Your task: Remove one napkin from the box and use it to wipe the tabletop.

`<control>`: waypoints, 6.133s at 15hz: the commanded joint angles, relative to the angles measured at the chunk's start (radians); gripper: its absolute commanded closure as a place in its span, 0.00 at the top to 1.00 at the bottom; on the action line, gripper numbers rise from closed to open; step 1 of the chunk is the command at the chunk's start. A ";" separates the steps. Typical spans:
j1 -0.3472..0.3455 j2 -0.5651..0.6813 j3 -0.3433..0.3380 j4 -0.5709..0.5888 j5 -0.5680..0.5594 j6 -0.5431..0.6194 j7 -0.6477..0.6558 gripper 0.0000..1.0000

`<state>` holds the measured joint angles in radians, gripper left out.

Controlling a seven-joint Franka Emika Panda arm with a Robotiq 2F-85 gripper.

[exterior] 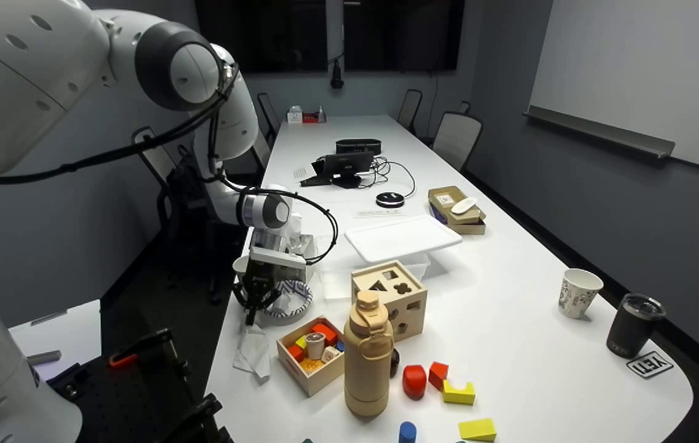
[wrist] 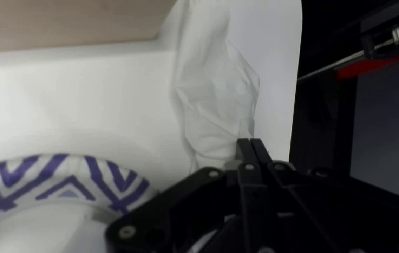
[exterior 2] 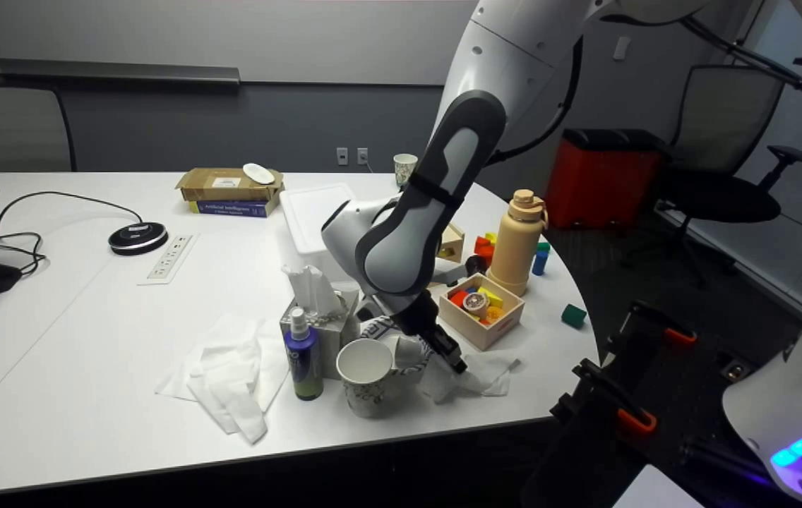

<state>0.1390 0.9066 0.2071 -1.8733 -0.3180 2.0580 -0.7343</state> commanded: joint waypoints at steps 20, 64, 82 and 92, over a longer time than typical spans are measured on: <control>-0.025 0.024 0.076 -0.032 -0.024 0.177 -0.132 0.00; 0.079 -0.120 0.198 0.226 0.426 0.529 -0.227 0.00; 0.072 -0.069 0.158 0.285 0.259 0.612 0.049 0.71; 0.088 -0.399 0.095 0.196 0.262 0.142 0.316 1.00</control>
<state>0.2187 0.6311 0.3381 -1.5927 -0.0416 2.2888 -0.4967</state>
